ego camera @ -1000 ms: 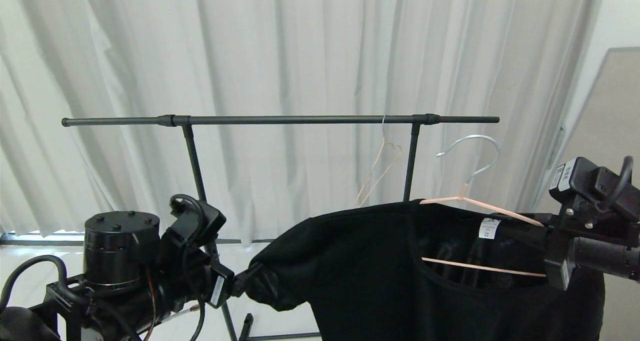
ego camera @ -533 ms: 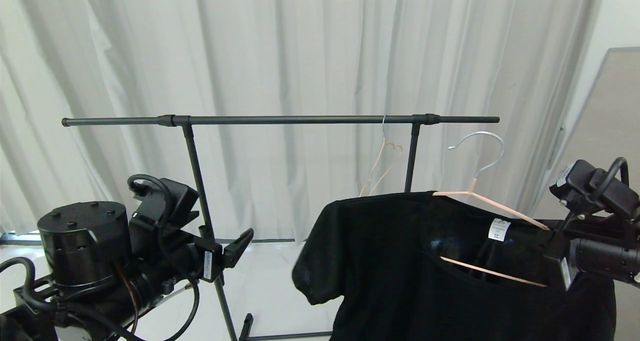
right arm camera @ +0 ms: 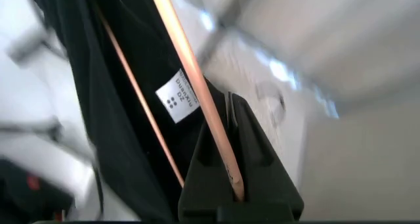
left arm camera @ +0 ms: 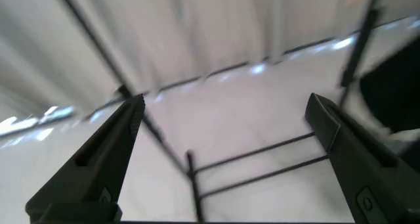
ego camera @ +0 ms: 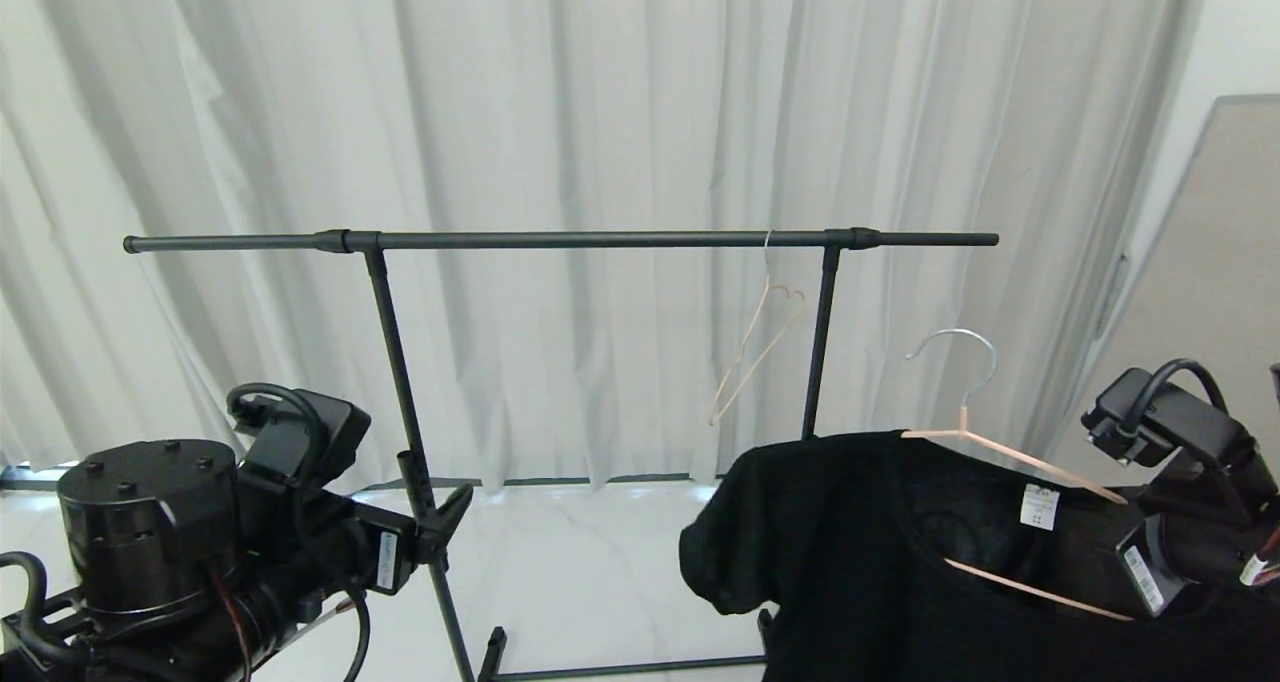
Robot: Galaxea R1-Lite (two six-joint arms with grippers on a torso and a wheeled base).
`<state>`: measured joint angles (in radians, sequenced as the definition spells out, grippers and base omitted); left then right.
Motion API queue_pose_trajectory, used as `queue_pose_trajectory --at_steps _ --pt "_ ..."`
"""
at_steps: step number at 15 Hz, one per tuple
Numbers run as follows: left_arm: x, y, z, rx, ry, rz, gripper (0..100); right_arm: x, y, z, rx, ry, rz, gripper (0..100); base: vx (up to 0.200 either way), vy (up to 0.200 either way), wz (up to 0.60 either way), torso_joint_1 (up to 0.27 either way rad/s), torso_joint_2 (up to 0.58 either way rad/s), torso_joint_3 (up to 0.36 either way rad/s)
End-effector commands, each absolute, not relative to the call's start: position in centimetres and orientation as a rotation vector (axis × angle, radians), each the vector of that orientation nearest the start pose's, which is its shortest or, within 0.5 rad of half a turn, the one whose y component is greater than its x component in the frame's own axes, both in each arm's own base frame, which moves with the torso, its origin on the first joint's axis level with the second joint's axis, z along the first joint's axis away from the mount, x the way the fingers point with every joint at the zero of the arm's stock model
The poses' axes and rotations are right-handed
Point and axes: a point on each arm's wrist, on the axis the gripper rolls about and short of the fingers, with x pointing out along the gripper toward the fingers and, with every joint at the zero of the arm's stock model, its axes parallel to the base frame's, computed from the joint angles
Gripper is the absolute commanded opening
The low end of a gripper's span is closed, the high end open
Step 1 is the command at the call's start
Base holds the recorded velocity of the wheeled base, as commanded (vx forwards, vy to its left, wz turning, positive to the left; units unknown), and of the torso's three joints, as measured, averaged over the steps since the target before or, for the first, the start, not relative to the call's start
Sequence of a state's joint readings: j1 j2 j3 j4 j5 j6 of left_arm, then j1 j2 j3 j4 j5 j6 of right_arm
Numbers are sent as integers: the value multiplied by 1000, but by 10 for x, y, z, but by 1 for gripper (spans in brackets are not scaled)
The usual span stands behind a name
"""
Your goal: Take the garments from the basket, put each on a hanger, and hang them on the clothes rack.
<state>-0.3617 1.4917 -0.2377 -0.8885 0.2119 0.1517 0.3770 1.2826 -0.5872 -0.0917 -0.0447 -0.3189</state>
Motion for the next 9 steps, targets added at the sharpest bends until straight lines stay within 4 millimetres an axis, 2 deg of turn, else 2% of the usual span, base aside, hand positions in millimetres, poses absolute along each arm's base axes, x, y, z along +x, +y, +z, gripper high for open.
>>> queue_pose_trajectory --at_steps 1,4,7,9 --pt "186 -64 116 269 356 -128 100 167 77 173 -378 577 388 0 0 0 0 0 0 0" --pt "188 -63 117 286 356 -30 100 177 88 164 -259 651 238 0 0 0 0 0 0 0" --pt "189 -62 117 307 358 2 100 190 94 165 -208 656 172 0 0 0 0 0 0 0" --pt "190 -62 115 318 368 4 100 194 99 165 -208 652 183 0 0 200 0 0 5 7"
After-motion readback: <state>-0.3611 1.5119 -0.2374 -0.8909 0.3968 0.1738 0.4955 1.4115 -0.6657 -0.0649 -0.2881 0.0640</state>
